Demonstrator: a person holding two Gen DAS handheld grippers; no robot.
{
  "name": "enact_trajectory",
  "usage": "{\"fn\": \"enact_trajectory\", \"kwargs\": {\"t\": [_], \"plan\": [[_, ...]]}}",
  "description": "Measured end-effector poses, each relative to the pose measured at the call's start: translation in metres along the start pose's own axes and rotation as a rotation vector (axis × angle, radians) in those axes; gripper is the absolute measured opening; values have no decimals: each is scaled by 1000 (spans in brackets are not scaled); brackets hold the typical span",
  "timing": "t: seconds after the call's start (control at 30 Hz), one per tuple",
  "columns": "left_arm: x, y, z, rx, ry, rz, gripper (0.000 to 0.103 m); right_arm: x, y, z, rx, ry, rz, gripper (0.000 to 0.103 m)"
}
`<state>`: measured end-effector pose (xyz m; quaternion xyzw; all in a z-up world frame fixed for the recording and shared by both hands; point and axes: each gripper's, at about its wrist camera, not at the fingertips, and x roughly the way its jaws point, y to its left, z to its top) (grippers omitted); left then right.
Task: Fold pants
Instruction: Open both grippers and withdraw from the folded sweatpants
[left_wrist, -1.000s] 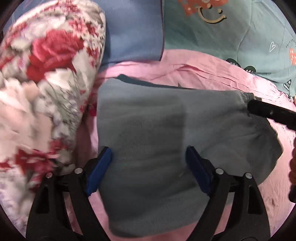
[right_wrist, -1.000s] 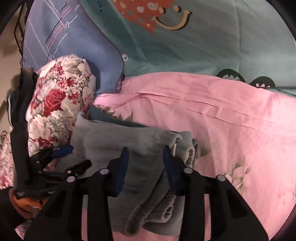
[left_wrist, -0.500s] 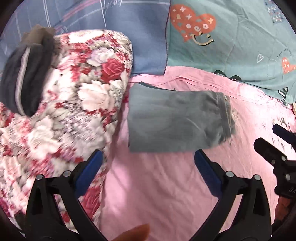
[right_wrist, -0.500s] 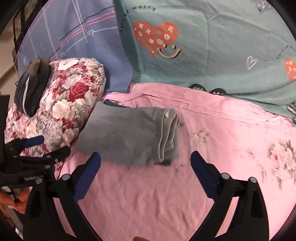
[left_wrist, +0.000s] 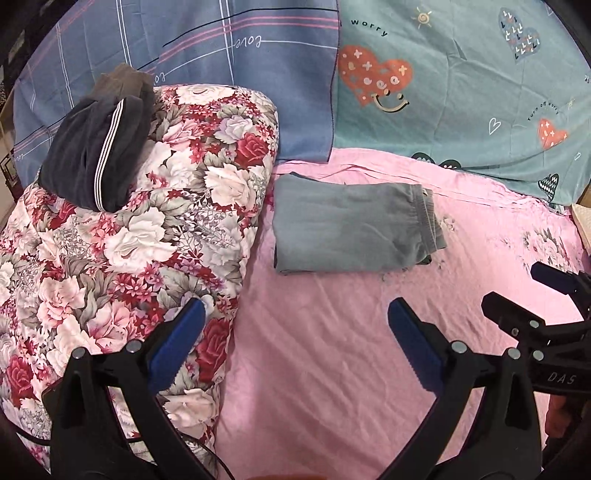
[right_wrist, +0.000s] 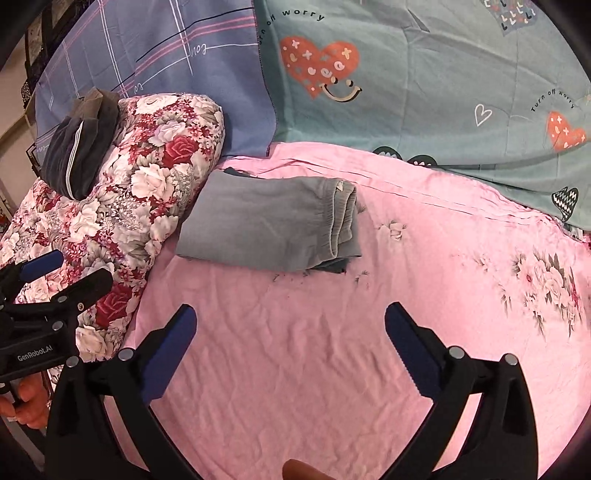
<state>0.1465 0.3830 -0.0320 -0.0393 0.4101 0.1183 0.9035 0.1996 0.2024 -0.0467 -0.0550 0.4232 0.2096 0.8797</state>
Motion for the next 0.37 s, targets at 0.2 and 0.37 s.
{"fn": "enact_trajectory", "kwargs": {"t": [0.2,0.37], "plan": [[-14,-2,-1,11,-27,-7,101,-12,5,-2,-8,-17,-5,102],[-20,-3,-3,12,-37,-12,101,-20,6,-4,-2,-24,-7,102]]}}
